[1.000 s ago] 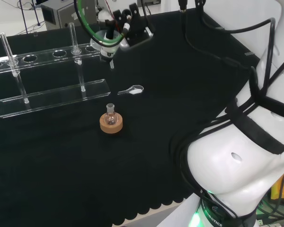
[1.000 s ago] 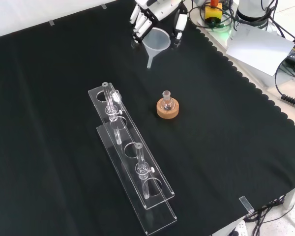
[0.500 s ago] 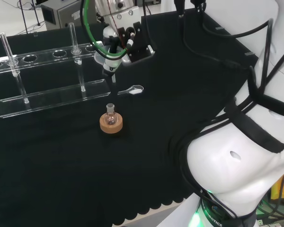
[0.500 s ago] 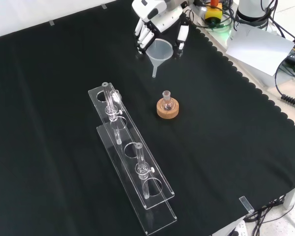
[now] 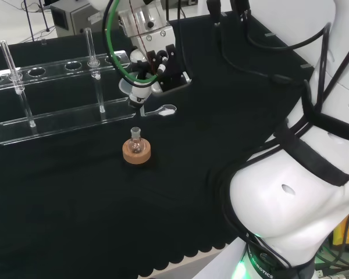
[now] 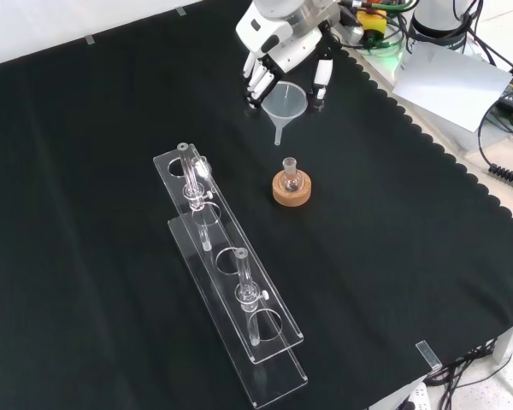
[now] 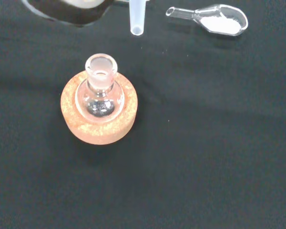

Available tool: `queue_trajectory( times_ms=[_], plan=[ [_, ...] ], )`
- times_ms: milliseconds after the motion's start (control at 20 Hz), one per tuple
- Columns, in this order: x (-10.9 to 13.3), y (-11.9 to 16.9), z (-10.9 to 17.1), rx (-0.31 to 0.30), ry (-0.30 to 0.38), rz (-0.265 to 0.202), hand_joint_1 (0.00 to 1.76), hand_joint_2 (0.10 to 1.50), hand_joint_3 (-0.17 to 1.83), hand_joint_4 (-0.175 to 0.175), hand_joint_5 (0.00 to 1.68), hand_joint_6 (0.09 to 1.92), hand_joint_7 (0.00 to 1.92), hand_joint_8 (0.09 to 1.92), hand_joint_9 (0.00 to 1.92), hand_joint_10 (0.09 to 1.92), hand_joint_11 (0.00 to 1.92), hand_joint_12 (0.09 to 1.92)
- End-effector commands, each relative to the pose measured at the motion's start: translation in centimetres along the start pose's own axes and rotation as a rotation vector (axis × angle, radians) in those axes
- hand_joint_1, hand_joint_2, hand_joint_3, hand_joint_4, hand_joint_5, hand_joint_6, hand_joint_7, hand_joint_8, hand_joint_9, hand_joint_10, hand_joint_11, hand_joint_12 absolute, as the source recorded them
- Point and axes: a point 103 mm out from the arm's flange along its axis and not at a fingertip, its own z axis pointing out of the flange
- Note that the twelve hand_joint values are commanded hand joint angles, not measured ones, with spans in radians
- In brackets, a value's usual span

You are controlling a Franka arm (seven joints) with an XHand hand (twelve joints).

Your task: Place the funnel on the round-bottom flask.

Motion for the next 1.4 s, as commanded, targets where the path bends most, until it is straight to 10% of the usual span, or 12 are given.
queue_trajectory(
  times_ms=[50, 1400],
  plan=[
    [0.6, -0.2, 0.6, 0.002, 0.017, -0.009, 0.91, 1.11, -0.17, -0.038, 0.69, 0.83, 0.65, 0.72, 1.00, 0.58, 0.62, 1.22],
    [2.8, -0.8, 2.1, 0.025, 0.003, -0.031, 0.91, 1.12, -0.17, -0.041, 0.69, 0.84, 0.64, 0.72, 1.00, 0.59, 0.62, 1.22]
  ],
)
